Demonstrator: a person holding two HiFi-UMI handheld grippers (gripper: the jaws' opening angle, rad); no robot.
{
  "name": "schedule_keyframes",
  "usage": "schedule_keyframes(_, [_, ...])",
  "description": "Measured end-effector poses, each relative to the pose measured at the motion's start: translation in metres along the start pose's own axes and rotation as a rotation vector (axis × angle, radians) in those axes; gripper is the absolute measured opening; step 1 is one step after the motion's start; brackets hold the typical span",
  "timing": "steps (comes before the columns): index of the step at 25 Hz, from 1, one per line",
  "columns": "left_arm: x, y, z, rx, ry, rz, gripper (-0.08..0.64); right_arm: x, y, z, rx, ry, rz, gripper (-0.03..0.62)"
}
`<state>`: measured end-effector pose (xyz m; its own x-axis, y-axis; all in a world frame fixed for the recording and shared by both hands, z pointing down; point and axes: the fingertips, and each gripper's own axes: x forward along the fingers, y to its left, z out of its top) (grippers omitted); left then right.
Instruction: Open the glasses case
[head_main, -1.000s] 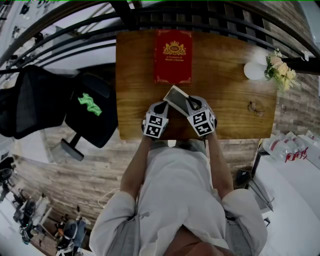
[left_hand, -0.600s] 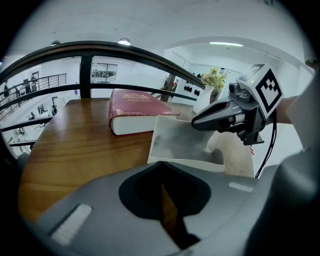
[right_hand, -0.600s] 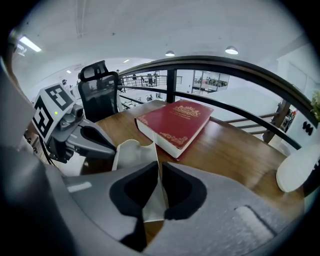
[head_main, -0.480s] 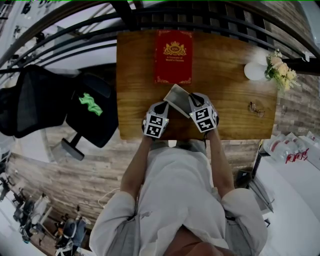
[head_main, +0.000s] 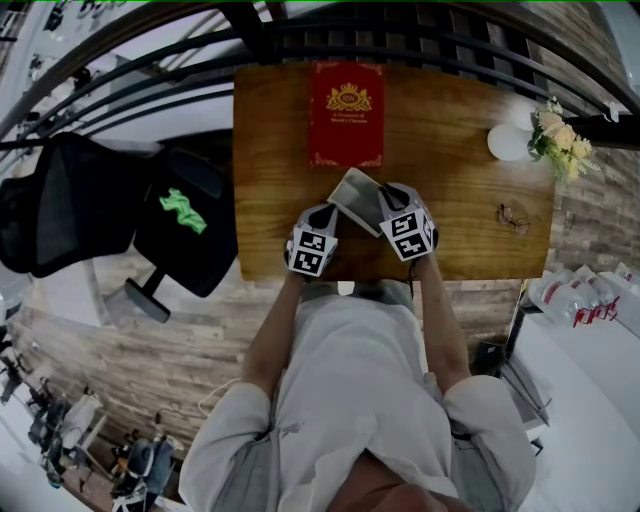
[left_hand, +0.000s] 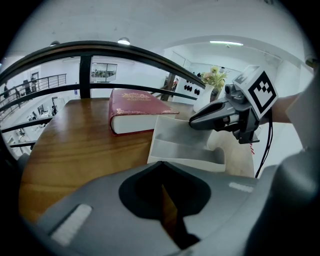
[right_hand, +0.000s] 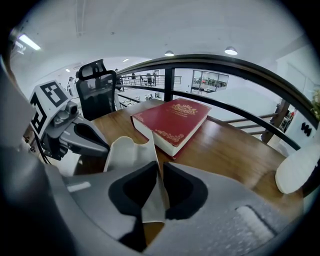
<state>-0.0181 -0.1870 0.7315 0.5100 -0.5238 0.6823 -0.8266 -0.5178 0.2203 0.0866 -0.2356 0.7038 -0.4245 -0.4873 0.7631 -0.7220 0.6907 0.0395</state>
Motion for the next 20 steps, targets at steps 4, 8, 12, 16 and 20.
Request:
schedule_keyframes(4, [0.001, 0.000, -0.001, -0.001, 0.002, 0.000, 0.020, 0.002, -0.002, -0.001, 0.004, 0.004, -0.006, 0.054])
schedule_keyframes(8, [0.002, -0.001, -0.002, 0.000, 0.005, -0.004, 0.020, -0.001, 0.001, 0.000, 0.009, 0.001, -0.006, 0.054])
schedule_keyframes(12, [0.000, -0.003, 0.000, 0.010, -0.001, -0.012, 0.020, -0.006, 0.006, 0.002, 0.016, -0.008, -0.010, 0.054])
schedule_keyframes(16, [-0.004, -0.006, 0.006, 0.019, -0.020, -0.021, 0.020, -0.015, 0.009, 0.005, 0.026, -0.034, -0.024, 0.054])
schedule_keyframes(20, [-0.012, -0.005, 0.015, -0.005, -0.049, -0.033, 0.020, -0.029, 0.007, 0.010, 0.038, -0.066, -0.060, 0.054])
